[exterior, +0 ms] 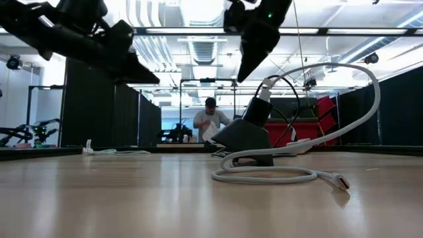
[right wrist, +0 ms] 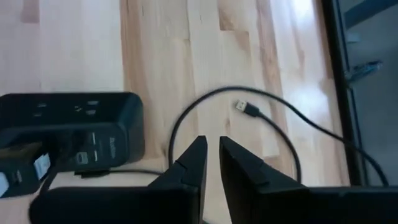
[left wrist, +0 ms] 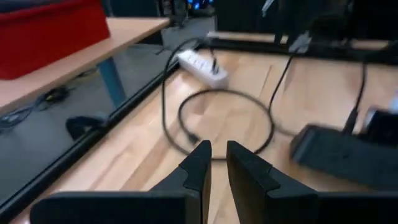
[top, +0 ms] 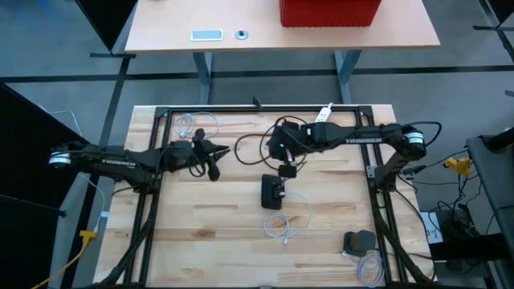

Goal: Insert USB
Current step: Insert the top white charger cable into the right black outlet extension

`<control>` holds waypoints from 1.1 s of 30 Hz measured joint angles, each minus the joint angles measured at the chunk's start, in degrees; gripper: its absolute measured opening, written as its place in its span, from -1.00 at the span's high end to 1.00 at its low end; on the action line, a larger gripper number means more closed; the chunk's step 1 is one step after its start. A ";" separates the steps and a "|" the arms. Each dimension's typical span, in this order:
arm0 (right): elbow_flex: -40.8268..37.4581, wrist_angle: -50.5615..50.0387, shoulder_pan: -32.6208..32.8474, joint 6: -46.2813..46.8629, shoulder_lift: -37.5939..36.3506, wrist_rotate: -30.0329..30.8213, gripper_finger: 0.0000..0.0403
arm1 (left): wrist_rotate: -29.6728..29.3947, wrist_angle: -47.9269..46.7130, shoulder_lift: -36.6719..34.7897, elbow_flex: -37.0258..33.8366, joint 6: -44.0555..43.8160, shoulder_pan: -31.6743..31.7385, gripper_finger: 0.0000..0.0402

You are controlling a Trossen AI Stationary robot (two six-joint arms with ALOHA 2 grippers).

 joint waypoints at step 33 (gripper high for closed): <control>-0.87 9.96 9.22 -11.60 7.42 -17.82 0.16 | 3.83 -74.14 35.98 37.90 -6.84 47.73 0.02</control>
